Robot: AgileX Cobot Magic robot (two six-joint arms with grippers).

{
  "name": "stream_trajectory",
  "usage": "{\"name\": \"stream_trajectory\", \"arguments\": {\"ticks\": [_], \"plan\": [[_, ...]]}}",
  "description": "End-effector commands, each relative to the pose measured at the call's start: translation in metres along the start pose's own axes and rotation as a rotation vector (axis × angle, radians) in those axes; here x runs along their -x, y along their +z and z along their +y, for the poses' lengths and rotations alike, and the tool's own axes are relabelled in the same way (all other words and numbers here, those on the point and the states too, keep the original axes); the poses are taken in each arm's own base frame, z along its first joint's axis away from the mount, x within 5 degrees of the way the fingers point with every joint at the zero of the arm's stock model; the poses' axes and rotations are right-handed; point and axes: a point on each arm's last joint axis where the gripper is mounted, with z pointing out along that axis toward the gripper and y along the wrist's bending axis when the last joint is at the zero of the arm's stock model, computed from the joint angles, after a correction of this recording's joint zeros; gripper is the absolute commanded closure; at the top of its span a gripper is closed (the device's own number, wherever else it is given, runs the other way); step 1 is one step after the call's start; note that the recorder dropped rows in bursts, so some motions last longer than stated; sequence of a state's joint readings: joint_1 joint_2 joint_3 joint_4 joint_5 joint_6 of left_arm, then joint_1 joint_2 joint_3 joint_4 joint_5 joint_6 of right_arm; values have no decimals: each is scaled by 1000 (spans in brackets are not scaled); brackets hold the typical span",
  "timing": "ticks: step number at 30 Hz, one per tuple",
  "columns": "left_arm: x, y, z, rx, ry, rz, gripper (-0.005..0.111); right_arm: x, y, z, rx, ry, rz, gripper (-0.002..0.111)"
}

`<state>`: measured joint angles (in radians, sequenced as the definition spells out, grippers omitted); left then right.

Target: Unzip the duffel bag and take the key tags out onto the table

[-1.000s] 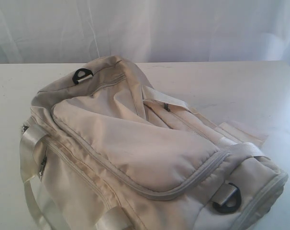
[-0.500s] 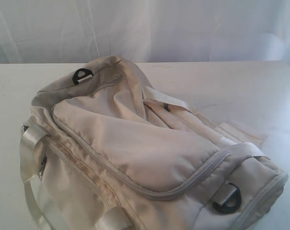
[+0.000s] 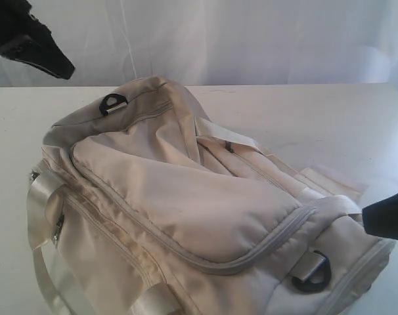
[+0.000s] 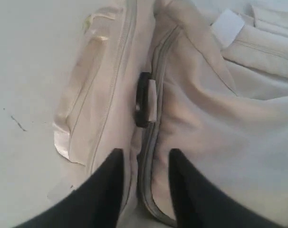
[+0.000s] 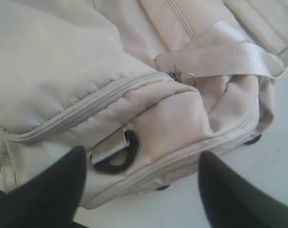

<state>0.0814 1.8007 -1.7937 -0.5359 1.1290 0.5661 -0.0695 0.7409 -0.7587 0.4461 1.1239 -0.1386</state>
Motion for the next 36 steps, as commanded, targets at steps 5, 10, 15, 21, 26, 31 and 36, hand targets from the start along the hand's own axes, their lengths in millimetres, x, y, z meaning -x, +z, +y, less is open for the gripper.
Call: {"name": "stream_trajectory", "arguments": {"ticks": [5, 10, 15, 21, 26, 31, 36], "plan": [[12, 69, 2, -54, 70, 27, 41, -6, 18, -8, -5, 138, 47, 31], [10, 79, 8, -49, 63, 42, 43, -12, 35, -15, 11, 197, 5, 35], [7, 82, 12, -25, 75, 72, 55, -18, 54, -18, 62, 275, -7, 42], [7, 82, 12, -24, 75, 71, 75, -20, 70, -27, 31, 285, 83, 42], [7, 82, 12, -24, 75, 71, 94, -5, 56, -22, 14, 207, 71, 42], [8, 82, 12, -21, 80, 68, 107, 11, 33, -15, -25, 117, 88, 42], [6, 82, 11, -34, 80, 82, 107, 7, 32, -28, -173, 150, 120, 42]]}}
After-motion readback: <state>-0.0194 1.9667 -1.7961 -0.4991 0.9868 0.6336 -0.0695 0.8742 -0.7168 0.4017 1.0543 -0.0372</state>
